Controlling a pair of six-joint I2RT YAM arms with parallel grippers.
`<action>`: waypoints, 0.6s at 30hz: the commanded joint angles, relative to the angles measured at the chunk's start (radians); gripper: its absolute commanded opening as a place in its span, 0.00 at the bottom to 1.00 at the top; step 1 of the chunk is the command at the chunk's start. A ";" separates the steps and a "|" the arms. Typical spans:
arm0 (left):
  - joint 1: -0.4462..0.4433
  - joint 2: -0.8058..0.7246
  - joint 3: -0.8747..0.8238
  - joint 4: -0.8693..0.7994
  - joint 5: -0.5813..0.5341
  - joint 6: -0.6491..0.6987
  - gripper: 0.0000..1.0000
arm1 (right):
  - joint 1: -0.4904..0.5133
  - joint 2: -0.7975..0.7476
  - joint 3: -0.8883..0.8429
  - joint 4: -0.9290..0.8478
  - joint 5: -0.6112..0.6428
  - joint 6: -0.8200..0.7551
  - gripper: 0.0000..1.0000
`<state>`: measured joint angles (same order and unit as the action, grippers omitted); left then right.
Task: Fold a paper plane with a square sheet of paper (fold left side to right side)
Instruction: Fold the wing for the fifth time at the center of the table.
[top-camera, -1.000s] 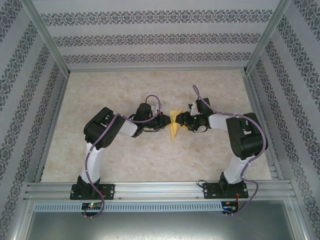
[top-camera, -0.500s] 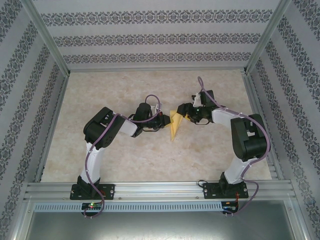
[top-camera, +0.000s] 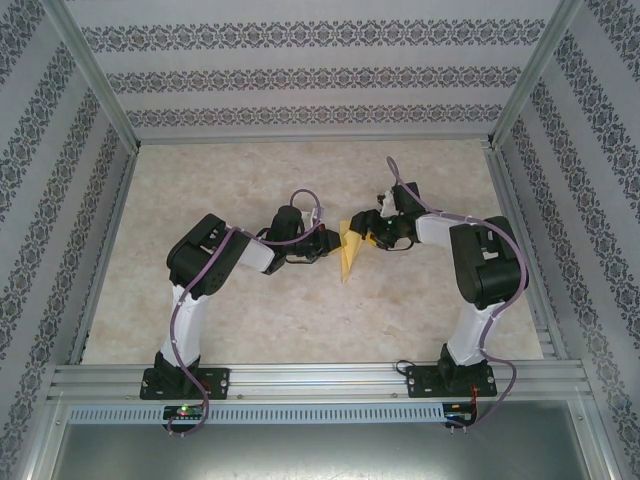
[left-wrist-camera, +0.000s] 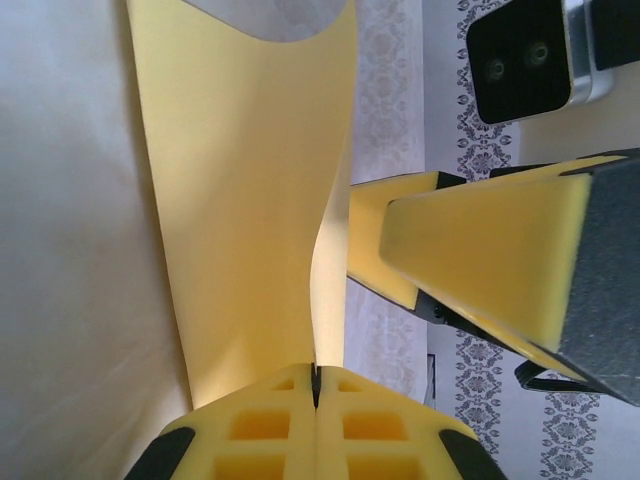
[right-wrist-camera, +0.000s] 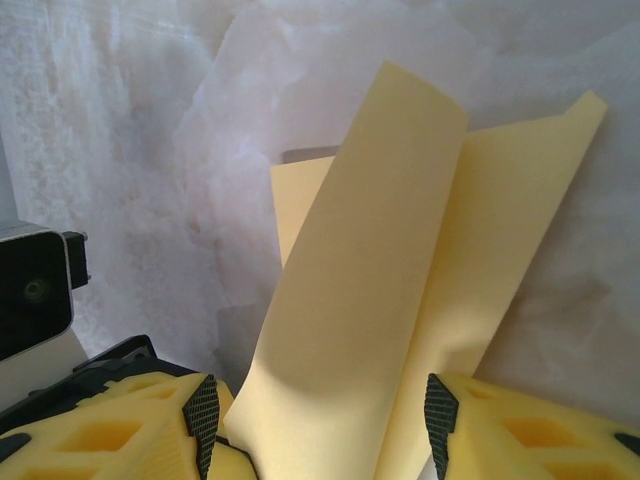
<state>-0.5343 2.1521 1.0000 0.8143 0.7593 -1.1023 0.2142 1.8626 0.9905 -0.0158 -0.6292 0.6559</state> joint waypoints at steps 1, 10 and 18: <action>0.014 -0.011 0.010 -0.014 0.008 0.037 0.00 | 0.009 0.018 0.032 0.003 -0.013 0.005 0.59; 0.014 -0.019 0.010 -0.032 0.010 0.052 0.00 | 0.015 0.037 0.039 -0.020 -0.001 -0.006 0.59; 0.014 -0.038 0.047 -0.143 0.015 0.134 0.00 | 0.017 0.096 0.097 -0.190 0.052 -0.078 0.58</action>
<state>-0.5343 2.1517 1.0157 0.7273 0.7593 -1.0317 0.2207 1.9114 1.0645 -0.1146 -0.6209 0.6273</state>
